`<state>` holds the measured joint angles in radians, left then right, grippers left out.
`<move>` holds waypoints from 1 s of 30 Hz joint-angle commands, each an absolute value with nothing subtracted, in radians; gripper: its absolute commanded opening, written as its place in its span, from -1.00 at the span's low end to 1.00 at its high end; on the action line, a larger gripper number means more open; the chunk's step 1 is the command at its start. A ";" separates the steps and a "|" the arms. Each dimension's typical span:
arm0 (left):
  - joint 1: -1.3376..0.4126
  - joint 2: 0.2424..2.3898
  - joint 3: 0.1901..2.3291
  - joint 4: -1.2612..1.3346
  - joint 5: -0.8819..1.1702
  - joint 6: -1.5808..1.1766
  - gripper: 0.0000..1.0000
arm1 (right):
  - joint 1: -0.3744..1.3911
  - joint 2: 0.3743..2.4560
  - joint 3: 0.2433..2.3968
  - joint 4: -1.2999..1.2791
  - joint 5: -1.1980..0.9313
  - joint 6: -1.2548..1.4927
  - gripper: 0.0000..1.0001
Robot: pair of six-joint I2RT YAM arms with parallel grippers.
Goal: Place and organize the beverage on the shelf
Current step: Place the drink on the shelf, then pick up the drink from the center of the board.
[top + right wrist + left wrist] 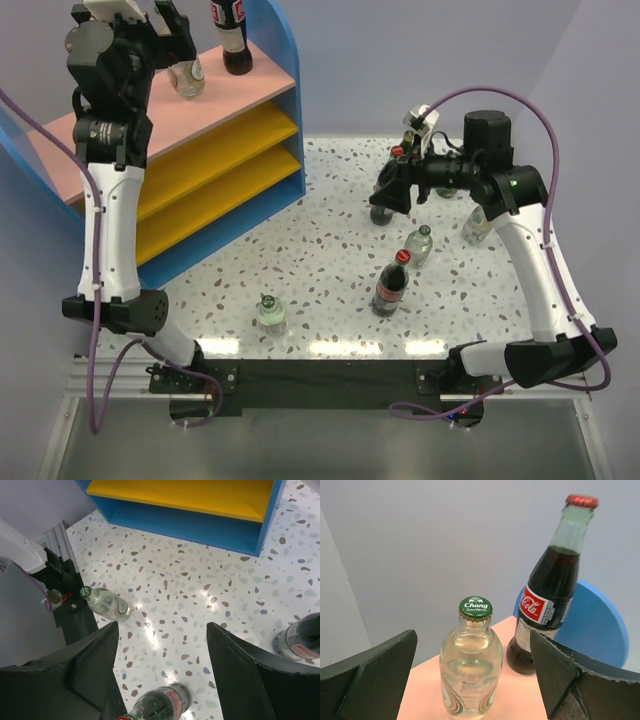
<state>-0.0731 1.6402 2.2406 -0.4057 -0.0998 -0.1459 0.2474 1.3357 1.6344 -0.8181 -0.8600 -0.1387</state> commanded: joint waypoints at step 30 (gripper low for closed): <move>-0.069 0.513 1.255 -0.672 0.170 -0.310 1.00 | 1.037 1.568 1.644 -0.855 -0.622 -0.660 0.70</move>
<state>-0.0731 0.5591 1.3163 -0.6250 0.1661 -0.2611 0.9894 1.5391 1.6550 -0.9634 -0.7563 -0.6952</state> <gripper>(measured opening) 0.997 0.848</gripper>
